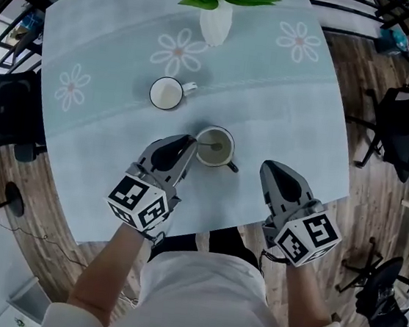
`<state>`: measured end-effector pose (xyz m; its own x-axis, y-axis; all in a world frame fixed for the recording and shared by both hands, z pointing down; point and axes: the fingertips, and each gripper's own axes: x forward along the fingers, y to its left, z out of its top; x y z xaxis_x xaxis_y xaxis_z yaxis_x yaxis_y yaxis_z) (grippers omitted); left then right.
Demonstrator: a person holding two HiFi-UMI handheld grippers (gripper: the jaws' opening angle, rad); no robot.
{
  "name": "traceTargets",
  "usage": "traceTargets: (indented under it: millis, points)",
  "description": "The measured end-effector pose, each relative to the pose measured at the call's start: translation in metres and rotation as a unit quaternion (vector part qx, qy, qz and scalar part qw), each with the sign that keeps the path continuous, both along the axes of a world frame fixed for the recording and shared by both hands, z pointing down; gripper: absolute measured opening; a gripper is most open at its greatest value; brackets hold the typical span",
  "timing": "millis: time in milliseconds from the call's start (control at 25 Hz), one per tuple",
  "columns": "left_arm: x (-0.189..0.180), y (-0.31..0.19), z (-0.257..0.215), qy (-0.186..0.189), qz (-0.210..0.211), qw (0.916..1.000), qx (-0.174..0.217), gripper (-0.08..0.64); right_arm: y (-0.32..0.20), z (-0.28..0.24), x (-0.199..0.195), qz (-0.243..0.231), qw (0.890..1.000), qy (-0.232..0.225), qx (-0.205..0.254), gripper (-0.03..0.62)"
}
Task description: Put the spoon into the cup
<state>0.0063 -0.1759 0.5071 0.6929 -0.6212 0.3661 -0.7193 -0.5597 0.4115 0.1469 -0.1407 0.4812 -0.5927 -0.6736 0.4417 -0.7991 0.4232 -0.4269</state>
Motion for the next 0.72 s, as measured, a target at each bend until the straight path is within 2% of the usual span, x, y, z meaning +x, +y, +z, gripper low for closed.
traceTargets:
  millis: [720]
  points:
    - [-0.002,0.001,0.04,0.034,-0.025,0.9979,-0.049,0.057,0.007,0.023,-0.002,-0.01,1.0,0.006,-0.021,0.021]
